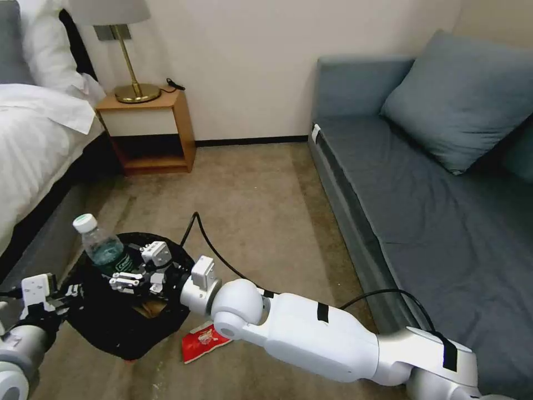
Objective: Pick up the trash bin, then pick up the garbage on the floor and place it into the trash bin.
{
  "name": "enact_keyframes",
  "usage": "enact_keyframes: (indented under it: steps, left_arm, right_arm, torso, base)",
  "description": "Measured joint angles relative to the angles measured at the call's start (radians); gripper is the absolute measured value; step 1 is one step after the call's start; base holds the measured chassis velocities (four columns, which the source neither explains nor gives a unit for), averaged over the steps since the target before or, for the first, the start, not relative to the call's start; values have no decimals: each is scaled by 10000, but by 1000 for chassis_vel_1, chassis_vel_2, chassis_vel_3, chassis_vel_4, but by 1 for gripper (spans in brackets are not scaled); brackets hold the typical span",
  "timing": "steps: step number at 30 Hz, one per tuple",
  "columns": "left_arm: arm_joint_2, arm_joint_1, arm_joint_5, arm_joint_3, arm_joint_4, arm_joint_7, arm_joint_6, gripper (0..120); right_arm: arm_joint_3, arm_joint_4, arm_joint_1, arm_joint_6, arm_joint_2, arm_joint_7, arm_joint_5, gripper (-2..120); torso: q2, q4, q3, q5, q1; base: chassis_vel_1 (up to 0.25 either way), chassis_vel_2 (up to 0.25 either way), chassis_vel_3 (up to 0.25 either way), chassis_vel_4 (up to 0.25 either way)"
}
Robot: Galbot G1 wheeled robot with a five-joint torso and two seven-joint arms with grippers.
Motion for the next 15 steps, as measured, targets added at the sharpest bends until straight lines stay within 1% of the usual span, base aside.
enact_keyframes:
  steps: [1, 2, 5, 7, 10, 11, 12, 14, 15]
  left_arm:
    - [0, 0, 0, 0, 0, 0, 0, 7]
    - [1, -7, -2, 4, 0, 0, 0, 7]
    - [-14, -3, -20, -18, 0, 0, 0, 7]
    - [-20, -2, -25, -30, 3, 0, 0, 7]
    - [-2, -37, -33, -79, 193, 2, 0, 7]
    - [36, -81, -36, -145, 331, 4, 0, 7]
    - [81, -124, -37, -266, 489, 1, 0, 7]
    - [135, -162, -63, -430, 659, 1, -5, 7]
    - [135, -162, -63, -430, 659, 1, -5, 7]
  right_arm:
    - [0, 0, 0, 0, 0, 0, 0, 74]
    - [4, 4, -19, -12, 9, -15, -46, 81]
    - [3, 119, -82, -82, -65, -86, -114, 96]
    - [11, 138, -108, -94, -97, -108, -172, 98]
    - [210, 245, -251, -96, -208, -134, -423, 99]
    - [370, 415, -343, -92, -434, -185, -638, 100]
    - [579, 722, -490, -88, -849, -277, -831, 100]
    - [857, 1089, -701, -110, -1431, -442, -985, 100]
    - [857, 1089, -701, -110, -1431, -442, -985, 100]
  torso:
    - [0, 0, 0, 0, 0]
    - [0, 0, 0, 0, 0]
    - [0, 0, 0, 0, 0]
    - [0, 0, -1, 1, 0]
    - [0, 1, 0, 2, -1]
    - [0, 3, -1, 2, 0]
    - [0, 3, 0, 1, 0]
    - [0, 1, 0, 4, 0]
    - [0, 1, 0, 4, 0]
  base:
    - [0, 0, 0, 0]
    - [0, 0, 0, 0]
    - [0, 0, 0, 0]
    - [0, 0, 0, 0]
    - [0, 0, 0, 0]
    - [0, 0, 0, 0]
    - [0, 0, 0, 0]
    - [0, 0, 0, 0]
    - [0, 0, 0, 0]
